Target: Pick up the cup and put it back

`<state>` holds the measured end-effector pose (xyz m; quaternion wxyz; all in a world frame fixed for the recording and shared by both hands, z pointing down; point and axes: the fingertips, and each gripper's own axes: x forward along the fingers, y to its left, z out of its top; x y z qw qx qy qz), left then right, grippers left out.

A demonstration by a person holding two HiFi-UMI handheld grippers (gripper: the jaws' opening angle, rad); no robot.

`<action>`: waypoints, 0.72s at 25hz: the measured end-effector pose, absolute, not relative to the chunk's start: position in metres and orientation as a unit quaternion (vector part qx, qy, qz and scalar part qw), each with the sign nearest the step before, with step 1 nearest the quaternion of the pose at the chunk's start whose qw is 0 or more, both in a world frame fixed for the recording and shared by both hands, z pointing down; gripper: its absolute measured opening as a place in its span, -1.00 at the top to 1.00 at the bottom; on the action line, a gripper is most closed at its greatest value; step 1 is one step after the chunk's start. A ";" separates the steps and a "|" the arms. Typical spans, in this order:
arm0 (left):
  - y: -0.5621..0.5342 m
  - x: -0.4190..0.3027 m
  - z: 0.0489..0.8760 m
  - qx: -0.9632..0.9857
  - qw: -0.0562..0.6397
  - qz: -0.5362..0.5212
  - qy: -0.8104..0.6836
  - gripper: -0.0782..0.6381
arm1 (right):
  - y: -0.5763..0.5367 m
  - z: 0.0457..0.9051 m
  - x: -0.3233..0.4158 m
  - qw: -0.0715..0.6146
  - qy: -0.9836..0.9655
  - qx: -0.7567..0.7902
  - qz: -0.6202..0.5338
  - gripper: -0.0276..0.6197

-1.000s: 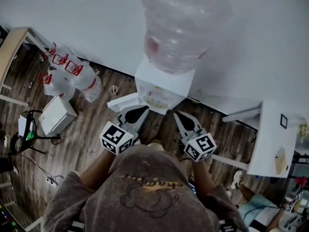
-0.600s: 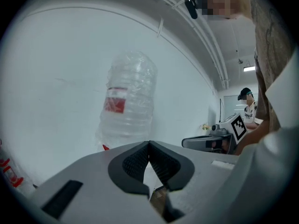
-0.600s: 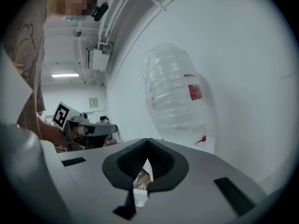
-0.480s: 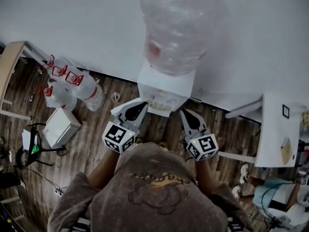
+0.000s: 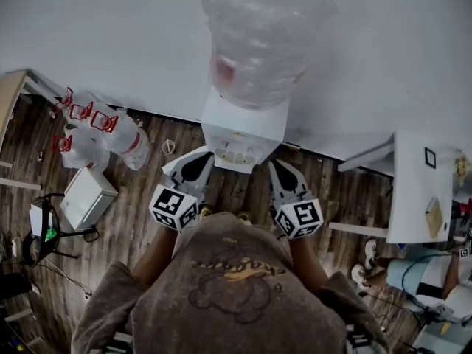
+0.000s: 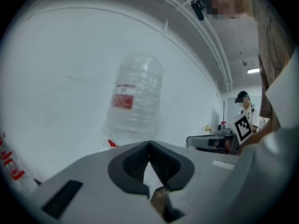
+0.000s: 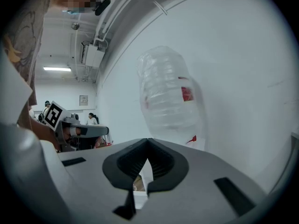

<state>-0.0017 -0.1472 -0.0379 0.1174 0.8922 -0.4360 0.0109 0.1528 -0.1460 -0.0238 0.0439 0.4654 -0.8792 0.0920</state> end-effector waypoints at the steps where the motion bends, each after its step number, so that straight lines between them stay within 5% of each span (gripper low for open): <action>1: -0.148 -0.003 -0.037 0.891 0.118 0.010 -0.437 0.77 | -0.146 -0.023 0.152 0.044 -0.879 0.466 0.092 0.90; 18: -0.145 0.003 -0.029 0.885 0.126 0.012 -0.448 0.78 | -0.146 -0.007 0.166 0.056 -0.874 0.473 0.101 0.91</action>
